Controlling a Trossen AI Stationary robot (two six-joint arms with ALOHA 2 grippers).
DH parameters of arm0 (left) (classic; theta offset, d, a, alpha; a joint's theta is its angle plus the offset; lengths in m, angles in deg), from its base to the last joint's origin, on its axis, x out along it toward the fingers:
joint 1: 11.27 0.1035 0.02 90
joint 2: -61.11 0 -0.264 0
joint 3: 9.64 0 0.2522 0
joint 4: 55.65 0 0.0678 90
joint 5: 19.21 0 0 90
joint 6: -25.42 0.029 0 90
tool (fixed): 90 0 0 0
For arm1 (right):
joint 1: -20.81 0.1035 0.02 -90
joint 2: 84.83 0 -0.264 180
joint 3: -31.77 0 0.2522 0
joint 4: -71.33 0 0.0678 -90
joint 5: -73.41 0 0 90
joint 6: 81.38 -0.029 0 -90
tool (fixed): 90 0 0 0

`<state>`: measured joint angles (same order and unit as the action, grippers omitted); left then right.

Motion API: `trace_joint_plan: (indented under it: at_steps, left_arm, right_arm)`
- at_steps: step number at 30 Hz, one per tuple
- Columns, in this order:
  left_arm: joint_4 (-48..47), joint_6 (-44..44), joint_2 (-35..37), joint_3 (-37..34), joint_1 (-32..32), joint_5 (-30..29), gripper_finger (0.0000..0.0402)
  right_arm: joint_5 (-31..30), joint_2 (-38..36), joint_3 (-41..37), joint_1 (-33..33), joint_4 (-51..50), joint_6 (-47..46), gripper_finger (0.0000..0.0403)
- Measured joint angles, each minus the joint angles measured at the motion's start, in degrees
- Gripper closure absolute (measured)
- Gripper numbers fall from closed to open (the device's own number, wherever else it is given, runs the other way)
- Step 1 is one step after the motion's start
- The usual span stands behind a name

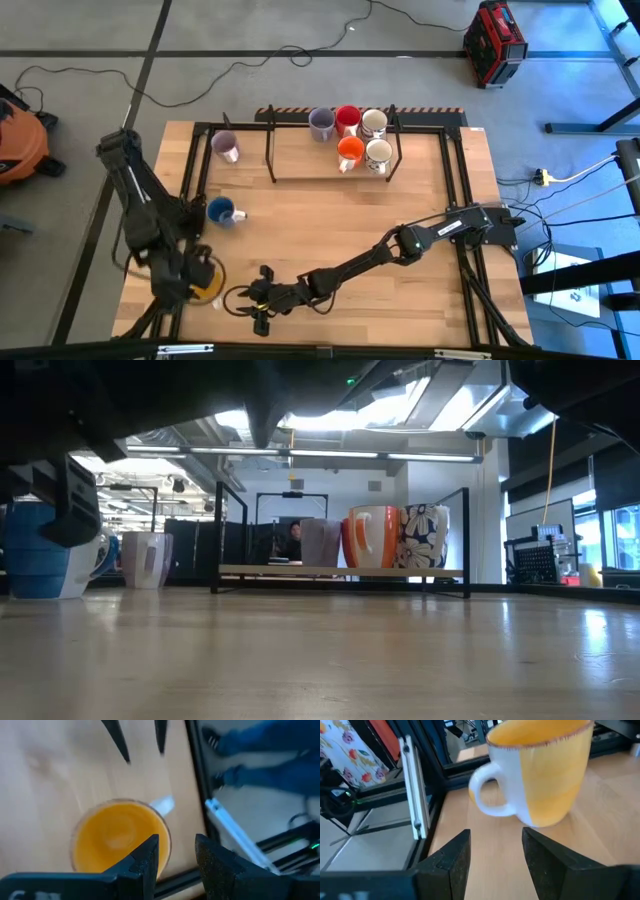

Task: Place coffee mugs
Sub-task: Put the yellow mug on the shelf

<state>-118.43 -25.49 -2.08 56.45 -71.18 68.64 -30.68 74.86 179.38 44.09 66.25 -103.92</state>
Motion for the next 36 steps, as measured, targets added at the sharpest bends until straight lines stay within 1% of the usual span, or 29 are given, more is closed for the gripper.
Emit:
trace_joint_plan:
  at_steps: [6,17,21,24,27,29,31,33,34,36]
  left_arm:
    - [1.47,-0.11,-7.37,0.00,-2.92,0.67,0.0280]
    - [1.07,2.18,-14.23,0.00,-3.31,-0.97,0.0280]
    - [1.10,5.57,-17.42,0.00,-3.04,-1.44,0.0283]
    - [1.68,7.51,-19.57,0.00,-2.26,-1.31,0.0307]
    - [2.87,9.58,-20.78,0.02,-1.00,-1.23,0.0353]
    - [3.51,12.17,-20.80,0.04,0.14,-1.41,0.0383]
    - [3.91,13.79,-20.39,0.58,2.00,-1.43,0.0387]
    - [3.83,16.01,-20.18,1.94,4.32,-2.07,0.0387]
    - [3.80,17.30,-20.04,2.90,5.60,-2.41,0.0387]
    - [3.66,20.45,-19.90,5.02,8.31,-2.62,0.0387]
  right_arm:
    - [-0.81,0.00,-0.02,-0.02,-0.96,-1.26,0.0236]
    - [-1.12,0.00,0.03,-0.02,-2.13,-3.70,0.0236]
    - [1.83,-1.16,0.54,0.05,-6.23,-8.85,0.0236]
    - [2.50,-4.58,0.50,0.61,-15.23,-10.12,0.0236]
    - [-0.08,-8.62,0.53,2.21,-22.31,-8.75,0.0236]
    - [-3.81,-10.87,0.57,3.92,-27.60,-8.13,0.0236]
    - [-9.50,-12.85,0.55,5.86,-33.58,-7.43,0.0236]
    - [-14.60,-14.71,0.52,7.88,-36.91,-6.96,0.0236]
    - [-16.18,-15.80,0.52,8.72,-38.57,-6.72,0.0236]
    - [-17.39,-18.01,0.55,10.08,-42.40,-7.09,0.0236]
